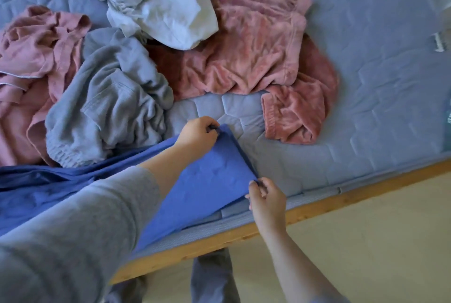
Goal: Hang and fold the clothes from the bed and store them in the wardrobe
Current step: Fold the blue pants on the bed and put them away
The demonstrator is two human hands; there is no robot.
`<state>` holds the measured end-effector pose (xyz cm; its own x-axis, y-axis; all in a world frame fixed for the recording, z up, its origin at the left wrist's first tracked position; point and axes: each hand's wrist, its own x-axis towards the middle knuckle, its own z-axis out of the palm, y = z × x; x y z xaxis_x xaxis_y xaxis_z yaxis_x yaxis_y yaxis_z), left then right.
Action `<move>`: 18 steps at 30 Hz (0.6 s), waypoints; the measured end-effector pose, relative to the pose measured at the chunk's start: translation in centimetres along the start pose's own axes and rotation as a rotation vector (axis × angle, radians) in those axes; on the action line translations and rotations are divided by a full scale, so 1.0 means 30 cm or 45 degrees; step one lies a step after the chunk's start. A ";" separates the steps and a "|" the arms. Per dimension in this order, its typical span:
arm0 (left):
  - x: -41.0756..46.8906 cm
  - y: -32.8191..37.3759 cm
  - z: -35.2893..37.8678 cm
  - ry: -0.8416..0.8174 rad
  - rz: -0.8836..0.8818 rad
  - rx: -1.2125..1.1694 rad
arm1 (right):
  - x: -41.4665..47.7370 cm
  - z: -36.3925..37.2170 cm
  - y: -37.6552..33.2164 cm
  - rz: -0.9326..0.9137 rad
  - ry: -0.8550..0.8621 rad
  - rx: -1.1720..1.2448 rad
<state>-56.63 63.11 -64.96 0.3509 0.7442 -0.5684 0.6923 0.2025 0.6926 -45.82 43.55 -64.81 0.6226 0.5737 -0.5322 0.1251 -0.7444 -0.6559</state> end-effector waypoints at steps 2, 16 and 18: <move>0.036 0.000 0.045 -0.020 -0.021 0.188 | 0.017 -0.016 0.030 0.031 -0.019 -0.013; 0.104 -0.028 0.106 0.199 0.001 0.287 | 0.097 -0.025 0.091 -0.062 -0.078 -0.450; 0.100 -0.032 0.115 0.106 -0.051 0.328 | 0.106 -0.021 0.088 0.005 -0.128 -0.534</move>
<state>-54.07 62.93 -68.87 0.2746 0.7908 -0.5471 0.8460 0.0718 0.5283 -43.03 43.21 -67.90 0.5479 0.5855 -0.5974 0.4389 -0.8092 -0.3905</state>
